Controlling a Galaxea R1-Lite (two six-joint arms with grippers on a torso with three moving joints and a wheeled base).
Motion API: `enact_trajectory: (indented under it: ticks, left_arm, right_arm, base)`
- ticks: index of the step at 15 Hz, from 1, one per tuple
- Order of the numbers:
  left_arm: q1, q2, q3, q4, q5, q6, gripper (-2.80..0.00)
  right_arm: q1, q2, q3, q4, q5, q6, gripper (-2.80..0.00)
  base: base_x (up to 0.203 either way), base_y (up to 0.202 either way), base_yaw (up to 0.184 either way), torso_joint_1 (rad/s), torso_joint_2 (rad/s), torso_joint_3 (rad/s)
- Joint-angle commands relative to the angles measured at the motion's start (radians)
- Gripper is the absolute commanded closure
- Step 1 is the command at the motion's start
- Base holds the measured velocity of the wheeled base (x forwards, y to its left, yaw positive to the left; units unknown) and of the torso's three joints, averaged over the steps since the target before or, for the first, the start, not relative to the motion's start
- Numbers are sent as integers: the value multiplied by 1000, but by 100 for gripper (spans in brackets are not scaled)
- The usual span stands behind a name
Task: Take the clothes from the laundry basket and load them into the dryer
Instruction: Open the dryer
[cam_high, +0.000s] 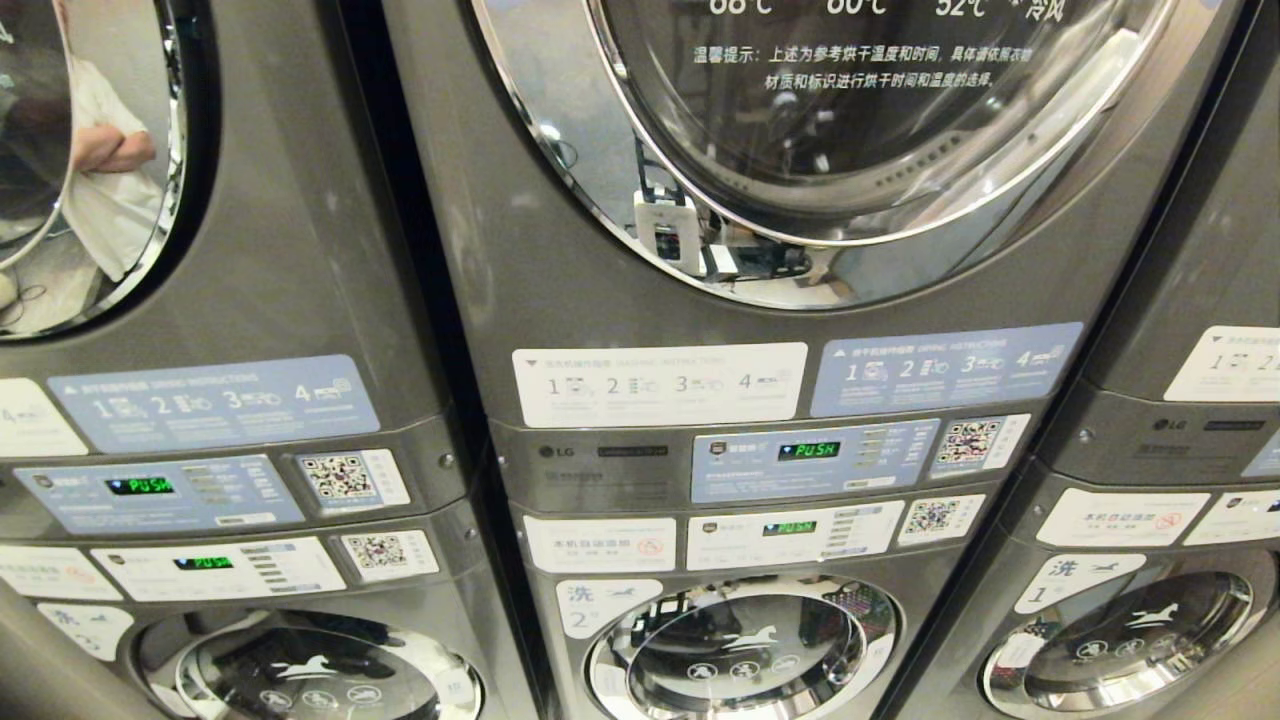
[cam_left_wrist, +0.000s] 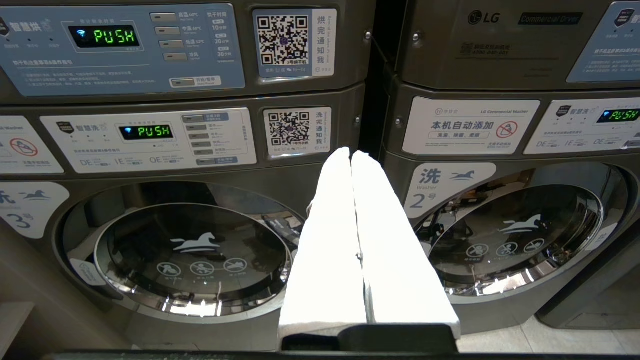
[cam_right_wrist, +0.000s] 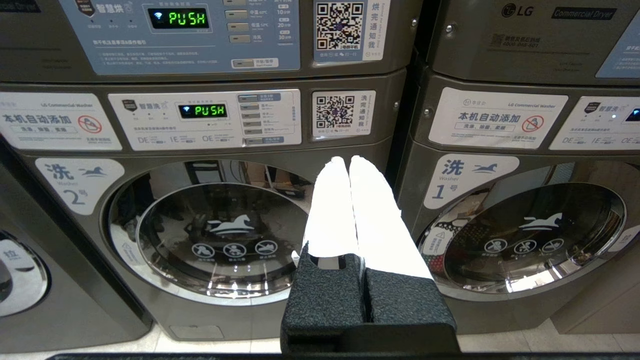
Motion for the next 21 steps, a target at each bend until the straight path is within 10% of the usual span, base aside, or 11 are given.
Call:
enact_trajectory:
  ticks: [1,11,15,21]
  left_arm:
    - [0,0,0,1,0,0,0]
    - [0,0,0,1,0,0,0]
    - [0,0,0,1,0,0,0]
    - [0,0,0,1,0,0,0]
  right_arm:
    - [0,-2,0,0,1,-1,0]
    - [0,-1,-22,4,22,-38,0]
    - [-2,203,-317,45,176,-35,0]
    - [52,1038,-1055,70,397,30,0]
  base:
    - [0,0,0,0,0,0]
    - [0,0,0,0,0,0]
    - [0,0,0,0,0,0]
    - [0,0,0,0,0,0]
